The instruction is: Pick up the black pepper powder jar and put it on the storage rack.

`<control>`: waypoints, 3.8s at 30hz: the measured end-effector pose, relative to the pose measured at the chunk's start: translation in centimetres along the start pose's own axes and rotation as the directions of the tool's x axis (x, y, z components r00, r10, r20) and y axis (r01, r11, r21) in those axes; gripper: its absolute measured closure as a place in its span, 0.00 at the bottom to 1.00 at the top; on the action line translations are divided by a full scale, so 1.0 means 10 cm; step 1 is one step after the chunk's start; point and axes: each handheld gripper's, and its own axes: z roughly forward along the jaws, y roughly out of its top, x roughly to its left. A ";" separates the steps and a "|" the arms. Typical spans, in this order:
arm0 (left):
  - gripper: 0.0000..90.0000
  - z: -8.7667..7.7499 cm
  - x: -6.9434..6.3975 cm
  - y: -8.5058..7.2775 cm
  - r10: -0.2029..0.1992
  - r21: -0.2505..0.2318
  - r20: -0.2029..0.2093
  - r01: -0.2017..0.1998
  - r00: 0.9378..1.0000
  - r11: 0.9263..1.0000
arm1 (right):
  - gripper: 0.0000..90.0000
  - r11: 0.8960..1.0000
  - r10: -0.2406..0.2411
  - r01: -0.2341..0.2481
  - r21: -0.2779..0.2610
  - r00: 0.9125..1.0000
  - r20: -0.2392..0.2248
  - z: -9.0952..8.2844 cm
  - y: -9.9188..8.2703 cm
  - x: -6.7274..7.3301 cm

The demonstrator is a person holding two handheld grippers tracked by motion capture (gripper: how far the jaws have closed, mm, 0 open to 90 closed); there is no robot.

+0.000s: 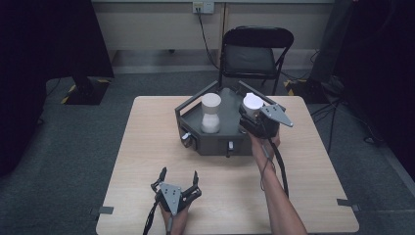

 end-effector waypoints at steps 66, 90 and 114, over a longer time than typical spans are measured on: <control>0.00 0.00 0.00 0.00 0.000 0.000 0.000 0.000 1.000 1.000 | 0.00 0.999 0.010 -0.011 -0.048 1.000 -0.012 -0.31 -0.19 -0.13; 0.00 0.00 0.00 0.00 0.000 0.000 -0.001 0.000 1.000 1.000 | 0.00 0.996 0.021 -0.024 -0.084 0.999 -0.035 -0.77 -0.45 -0.11; 0.00 0.00 -0.01 0.00 0.000 0.001 -0.005 0.000 1.000 1.000 | 0.00 0.998 -0.006 0.007 -0.066 1.000 0.013 -1.08 -0.92 0.03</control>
